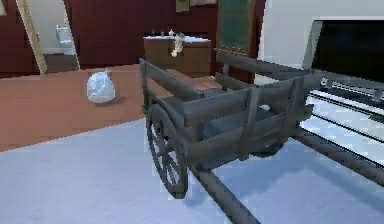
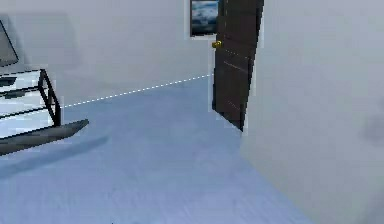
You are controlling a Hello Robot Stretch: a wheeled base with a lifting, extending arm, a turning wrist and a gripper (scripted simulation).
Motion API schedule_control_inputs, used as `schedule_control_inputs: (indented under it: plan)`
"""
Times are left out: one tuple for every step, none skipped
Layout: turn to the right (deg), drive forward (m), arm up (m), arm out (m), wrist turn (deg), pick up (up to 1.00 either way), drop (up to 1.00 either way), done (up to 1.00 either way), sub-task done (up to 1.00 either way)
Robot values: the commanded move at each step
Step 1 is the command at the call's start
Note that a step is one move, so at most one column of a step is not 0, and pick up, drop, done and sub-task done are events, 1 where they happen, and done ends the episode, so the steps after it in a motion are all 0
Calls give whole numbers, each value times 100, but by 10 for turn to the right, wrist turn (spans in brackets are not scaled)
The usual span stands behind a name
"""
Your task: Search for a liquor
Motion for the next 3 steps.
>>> schedule_control_inputs:
  plan:
    - [-450,0,0,0,0,0,0,0,0]
    - [-300,0,0,0,0,0,0,0,0]
    - [0,100,0,0,0,0,0,0,0]
